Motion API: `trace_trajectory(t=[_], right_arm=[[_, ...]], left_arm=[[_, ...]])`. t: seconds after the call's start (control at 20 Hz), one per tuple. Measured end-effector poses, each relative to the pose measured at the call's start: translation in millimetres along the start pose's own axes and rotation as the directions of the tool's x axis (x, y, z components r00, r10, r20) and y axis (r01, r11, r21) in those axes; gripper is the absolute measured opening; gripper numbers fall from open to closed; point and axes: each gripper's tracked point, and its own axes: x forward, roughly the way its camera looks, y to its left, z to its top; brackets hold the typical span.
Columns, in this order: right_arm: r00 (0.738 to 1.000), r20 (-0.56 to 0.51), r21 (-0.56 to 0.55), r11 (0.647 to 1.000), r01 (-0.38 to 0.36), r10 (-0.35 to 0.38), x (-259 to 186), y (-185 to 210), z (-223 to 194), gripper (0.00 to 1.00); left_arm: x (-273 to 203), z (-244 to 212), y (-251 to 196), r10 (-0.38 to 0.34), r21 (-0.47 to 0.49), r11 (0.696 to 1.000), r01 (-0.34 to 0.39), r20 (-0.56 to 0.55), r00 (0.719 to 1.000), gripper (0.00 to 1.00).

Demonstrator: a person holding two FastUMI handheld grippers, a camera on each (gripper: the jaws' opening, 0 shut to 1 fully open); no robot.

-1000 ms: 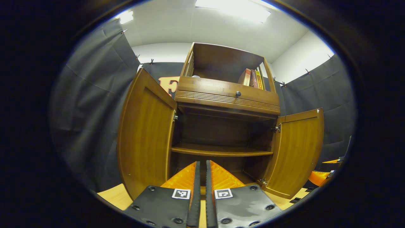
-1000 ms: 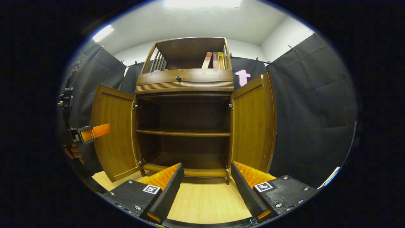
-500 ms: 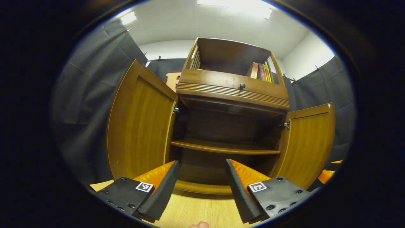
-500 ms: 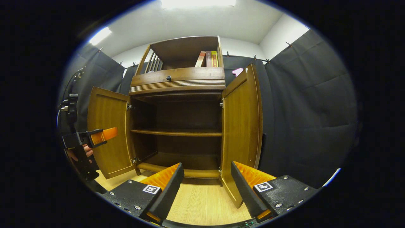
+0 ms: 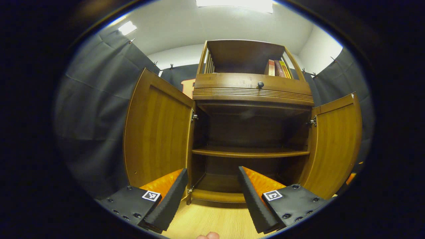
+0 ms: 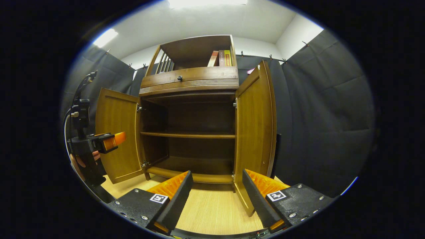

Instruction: Open the right door of the double-door shoe cabinet with the right hand, and open the left door with the left hand.

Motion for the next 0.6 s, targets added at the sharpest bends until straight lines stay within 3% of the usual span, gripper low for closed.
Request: trace_trajectory(t=[0.6], right_arm=[[1.0, -0.006, 0.028, 1.0, -0.01, 0.01, 4.1, 11.7, -5.1, 0.92]], left_arm=[[8.4, 4.6, -17.1, -0.065, 0.016, 0.998, 0.064, 0.018, 0.998, 0.96]])
